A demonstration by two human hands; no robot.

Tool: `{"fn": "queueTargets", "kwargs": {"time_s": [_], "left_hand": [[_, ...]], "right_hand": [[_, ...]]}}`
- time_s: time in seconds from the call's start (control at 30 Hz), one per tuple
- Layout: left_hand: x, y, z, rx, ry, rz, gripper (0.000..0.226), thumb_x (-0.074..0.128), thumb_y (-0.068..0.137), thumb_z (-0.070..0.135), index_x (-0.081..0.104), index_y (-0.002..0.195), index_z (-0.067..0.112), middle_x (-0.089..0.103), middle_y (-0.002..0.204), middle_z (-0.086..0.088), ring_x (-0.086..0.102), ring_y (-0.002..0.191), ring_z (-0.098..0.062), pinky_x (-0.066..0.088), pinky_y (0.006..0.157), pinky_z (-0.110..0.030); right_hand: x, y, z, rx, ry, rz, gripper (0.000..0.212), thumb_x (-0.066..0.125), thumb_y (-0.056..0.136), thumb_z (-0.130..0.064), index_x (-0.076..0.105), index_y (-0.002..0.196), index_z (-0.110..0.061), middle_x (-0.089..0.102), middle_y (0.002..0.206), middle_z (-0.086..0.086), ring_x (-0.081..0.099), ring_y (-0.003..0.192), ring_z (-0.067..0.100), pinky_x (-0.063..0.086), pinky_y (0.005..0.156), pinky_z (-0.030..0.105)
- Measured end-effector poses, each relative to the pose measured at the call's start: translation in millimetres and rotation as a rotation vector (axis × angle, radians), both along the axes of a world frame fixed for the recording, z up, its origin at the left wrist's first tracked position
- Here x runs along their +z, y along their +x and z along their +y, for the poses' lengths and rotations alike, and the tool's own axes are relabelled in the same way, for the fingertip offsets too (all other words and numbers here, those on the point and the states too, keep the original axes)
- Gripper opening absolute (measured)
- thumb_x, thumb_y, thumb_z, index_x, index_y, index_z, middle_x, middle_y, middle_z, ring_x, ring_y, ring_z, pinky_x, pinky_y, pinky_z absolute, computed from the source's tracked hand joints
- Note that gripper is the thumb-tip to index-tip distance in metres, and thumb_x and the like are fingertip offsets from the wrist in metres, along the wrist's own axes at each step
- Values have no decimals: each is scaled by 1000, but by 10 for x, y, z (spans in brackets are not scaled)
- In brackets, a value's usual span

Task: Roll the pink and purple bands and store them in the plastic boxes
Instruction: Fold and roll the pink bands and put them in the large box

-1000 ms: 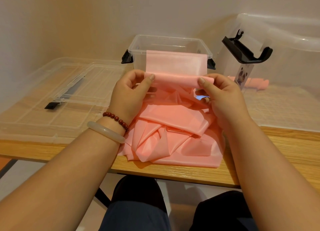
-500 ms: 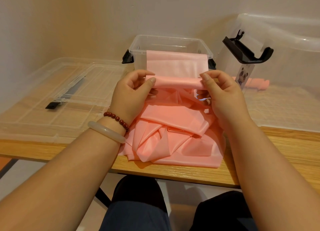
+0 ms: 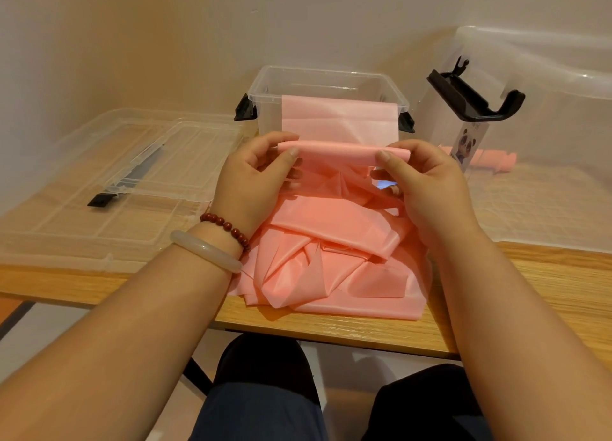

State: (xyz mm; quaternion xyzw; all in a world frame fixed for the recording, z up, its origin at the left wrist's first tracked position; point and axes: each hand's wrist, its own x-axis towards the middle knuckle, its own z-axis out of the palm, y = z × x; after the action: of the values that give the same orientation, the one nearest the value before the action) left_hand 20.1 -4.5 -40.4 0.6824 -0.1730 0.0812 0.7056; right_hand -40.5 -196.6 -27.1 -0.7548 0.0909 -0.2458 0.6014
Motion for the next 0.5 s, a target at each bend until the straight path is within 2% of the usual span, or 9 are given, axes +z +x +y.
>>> {"fn": "queueTargets", "kwargs": {"time_s": [0.13,0.23,0.33,0.4,0.5], "left_hand": [[-4,6,-5,13,13,-4,16,61,94,11,67,100,24,70,94,-8,71,79,-14,59,63,-28],[-11,19,-5,40,24,-8,14,62,93,13,67,101,23,70,93,-10,70,74,-10,54,61,-20],[-20,38,-9,48,14,-11,15,63,92,10,65,104,18,68,91,-11,68,69,-9,53,59,-19],[-21,44,-14,43,-1,-19,19,62,92,8,62,108,19,64,90,-12,68,67,-9,55,60,-21],[-29,53,-12,57,2,-25,17,61,93,10,65,106,20,65,95,-17,66,66,-7,51,56,-16]], "right_hand": [[15,-3,8,-8,-2,-9,12,65,93,-22,65,105,-20,71,89,-2,71,79,13,62,66,42],[27,-19,21,25,13,-33,11,61,96,-20,63,107,-22,68,86,2,67,67,9,59,55,35],[23,-20,21,41,10,-53,7,60,97,-20,65,101,-23,65,86,2,64,64,3,54,52,24],[20,-30,33,116,60,-54,15,64,93,-14,62,107,-18,61,88,5,62,60,1,55,52,26],[11,-39,45,131,59,-25,25,69,89,-8,59,112,-12,61,91,6,65,66,4,58,55,32]]}}
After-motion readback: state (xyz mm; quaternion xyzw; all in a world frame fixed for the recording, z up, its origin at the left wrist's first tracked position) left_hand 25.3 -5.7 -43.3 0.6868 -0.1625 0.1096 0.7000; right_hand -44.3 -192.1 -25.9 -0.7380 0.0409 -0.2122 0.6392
